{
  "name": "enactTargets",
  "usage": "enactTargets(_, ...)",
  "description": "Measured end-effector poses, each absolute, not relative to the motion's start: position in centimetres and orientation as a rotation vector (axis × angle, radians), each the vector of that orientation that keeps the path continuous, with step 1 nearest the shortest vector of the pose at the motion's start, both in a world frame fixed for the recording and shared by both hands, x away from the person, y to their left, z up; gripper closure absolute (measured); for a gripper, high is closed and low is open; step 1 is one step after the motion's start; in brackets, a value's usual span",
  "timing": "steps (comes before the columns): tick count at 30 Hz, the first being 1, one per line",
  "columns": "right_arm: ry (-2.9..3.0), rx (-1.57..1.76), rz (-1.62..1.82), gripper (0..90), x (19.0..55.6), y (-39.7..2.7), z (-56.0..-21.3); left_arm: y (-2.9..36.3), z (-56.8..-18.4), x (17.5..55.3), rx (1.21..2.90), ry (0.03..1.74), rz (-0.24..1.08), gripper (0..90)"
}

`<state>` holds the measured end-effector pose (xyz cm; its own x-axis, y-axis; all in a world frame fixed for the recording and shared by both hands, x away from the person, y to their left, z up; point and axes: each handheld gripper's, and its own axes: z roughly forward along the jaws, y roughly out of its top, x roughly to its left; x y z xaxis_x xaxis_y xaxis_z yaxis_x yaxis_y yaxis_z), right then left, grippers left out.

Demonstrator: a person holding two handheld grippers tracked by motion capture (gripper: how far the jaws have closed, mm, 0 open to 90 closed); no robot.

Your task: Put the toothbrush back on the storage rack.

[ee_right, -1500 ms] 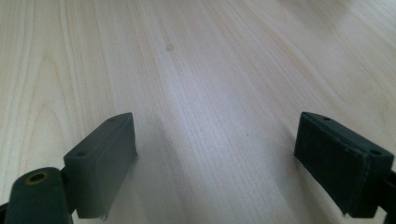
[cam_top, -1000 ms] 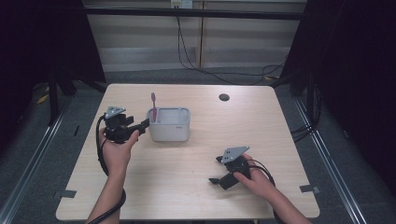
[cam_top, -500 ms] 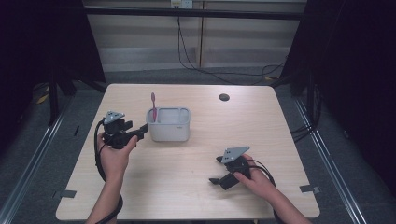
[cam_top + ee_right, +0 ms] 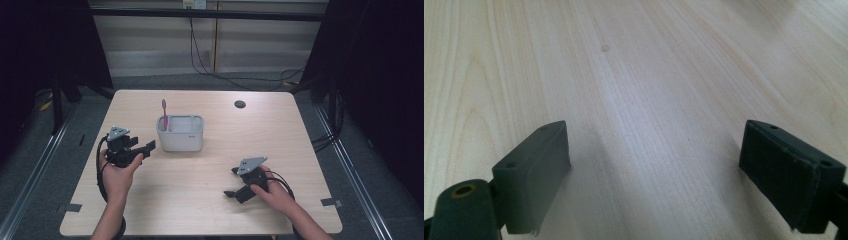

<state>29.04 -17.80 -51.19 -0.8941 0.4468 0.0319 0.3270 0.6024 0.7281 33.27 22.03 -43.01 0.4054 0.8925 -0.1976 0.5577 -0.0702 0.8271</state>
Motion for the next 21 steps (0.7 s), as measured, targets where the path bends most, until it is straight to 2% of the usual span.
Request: enactTargets(21,2.673,0.647,1.167,12.0,29.1,-17.8,-51.2,24.0,-45.9,31.4,1.794,1.289,0.426,29.1)
